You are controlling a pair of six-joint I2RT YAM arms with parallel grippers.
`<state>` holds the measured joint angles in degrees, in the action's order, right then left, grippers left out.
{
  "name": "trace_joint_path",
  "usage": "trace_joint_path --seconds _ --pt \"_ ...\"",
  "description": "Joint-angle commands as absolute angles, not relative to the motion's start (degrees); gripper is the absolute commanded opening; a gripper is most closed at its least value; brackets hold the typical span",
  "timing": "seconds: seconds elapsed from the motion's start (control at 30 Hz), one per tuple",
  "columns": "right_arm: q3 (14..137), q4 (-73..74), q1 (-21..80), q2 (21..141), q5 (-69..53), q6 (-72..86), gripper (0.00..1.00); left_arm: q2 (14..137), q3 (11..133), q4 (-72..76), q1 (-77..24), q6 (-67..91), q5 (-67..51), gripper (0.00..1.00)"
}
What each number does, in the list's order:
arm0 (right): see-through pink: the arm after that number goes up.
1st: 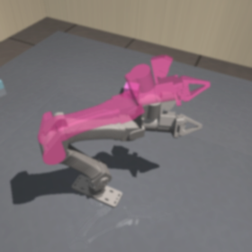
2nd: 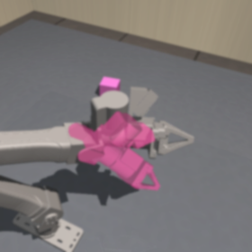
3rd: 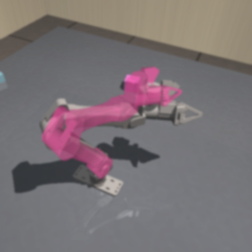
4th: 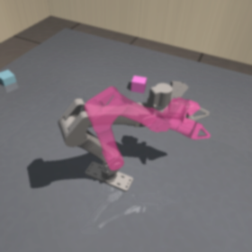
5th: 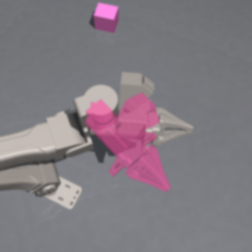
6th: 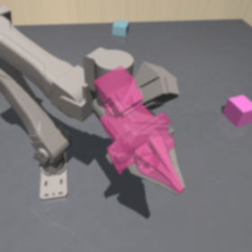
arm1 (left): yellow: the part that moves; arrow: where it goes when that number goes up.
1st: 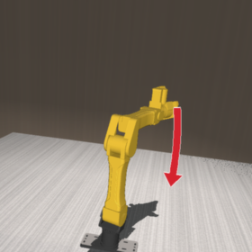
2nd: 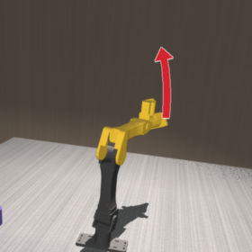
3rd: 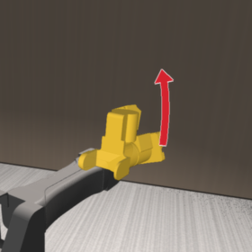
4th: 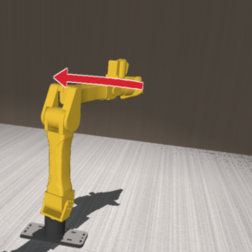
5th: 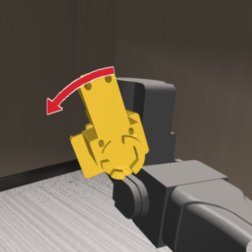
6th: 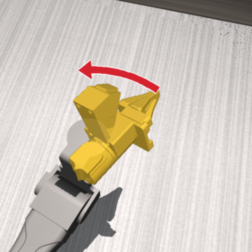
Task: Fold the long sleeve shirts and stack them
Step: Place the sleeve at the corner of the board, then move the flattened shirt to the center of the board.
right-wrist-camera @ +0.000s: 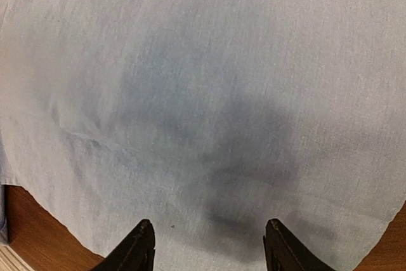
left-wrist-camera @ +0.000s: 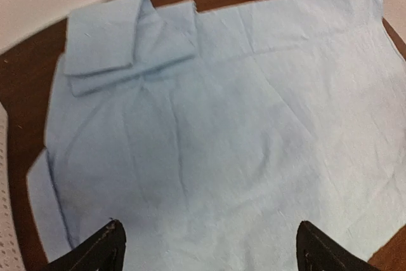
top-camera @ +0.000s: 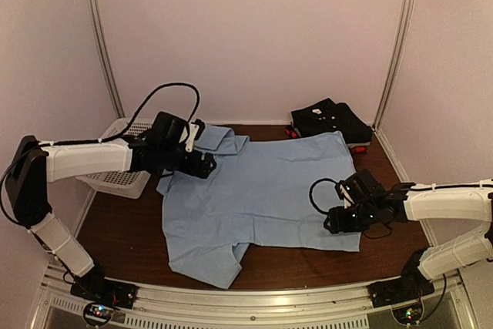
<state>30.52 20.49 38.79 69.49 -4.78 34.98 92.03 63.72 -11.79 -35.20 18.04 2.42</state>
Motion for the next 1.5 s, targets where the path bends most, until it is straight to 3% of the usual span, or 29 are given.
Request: trace_joint_path --seconds 0.0,0.37,0.97,1.2,1.47 --pt "29.01 18.35 39.2 72.07 -3.74 37.05 0.6 88.54 51.46 -5.32 -41.57 26.27 0.43 0.94" --pt "28.91 24.18 37.82 72.83 3.01 40.85 0.63 86.25 39.51 -6.36 -47.0 32.44 0.88 0.88" --pt "29.41 36.0 38.0 64.46 4.28 45.54 0.62 82.71 33.69 -22.74 -60.03 43.94 8.87 0.85" --pt "30.71 36.52 39.42 60.63 6.31 46.14 0.6 82.21 37.01 -26.7 -60.02 43.79 16.54 0.86" --pt "31.48 25.08 47.08 68.89 1.78 44.44 0.6 82.71 47.48 -23.75 -60.12 35.67 15.01 0.97"
